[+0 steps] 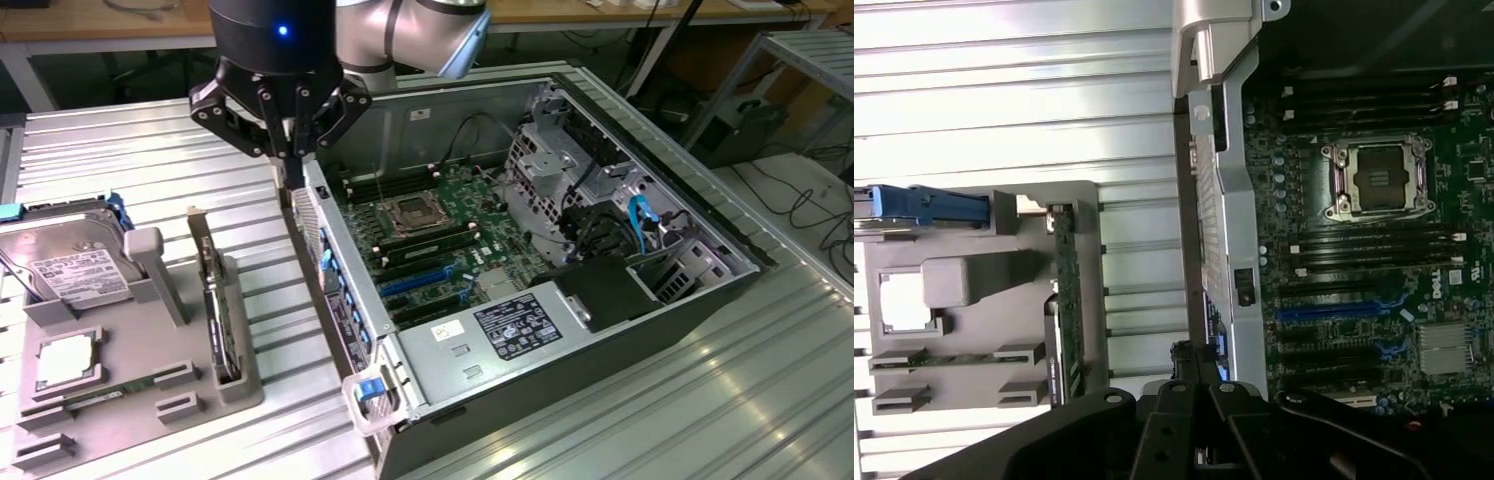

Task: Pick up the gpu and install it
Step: 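Reach for the gpu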

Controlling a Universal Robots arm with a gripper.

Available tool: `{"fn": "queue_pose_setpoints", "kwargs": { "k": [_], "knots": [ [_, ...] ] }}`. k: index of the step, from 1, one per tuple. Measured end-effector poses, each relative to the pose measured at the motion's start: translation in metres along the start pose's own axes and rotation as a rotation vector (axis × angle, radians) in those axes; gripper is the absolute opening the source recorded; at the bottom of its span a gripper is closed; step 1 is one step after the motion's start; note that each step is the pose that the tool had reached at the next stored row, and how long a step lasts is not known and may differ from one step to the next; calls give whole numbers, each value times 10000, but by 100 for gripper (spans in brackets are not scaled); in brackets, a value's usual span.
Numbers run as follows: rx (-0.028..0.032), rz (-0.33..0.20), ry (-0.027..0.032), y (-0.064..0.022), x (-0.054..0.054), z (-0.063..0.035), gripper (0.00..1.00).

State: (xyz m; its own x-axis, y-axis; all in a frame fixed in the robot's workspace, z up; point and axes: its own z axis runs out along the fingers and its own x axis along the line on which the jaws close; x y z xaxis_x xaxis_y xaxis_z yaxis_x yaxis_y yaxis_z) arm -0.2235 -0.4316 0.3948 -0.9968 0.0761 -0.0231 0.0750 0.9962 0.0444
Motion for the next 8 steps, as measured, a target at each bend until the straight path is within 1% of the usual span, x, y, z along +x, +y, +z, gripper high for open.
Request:
{"fn": "queue_pose_setpoints", "kwargs": {
  "k": [8],
  "knots": [
    [0, -1, 0, -5, 45, -1, 11]
  ]
}}
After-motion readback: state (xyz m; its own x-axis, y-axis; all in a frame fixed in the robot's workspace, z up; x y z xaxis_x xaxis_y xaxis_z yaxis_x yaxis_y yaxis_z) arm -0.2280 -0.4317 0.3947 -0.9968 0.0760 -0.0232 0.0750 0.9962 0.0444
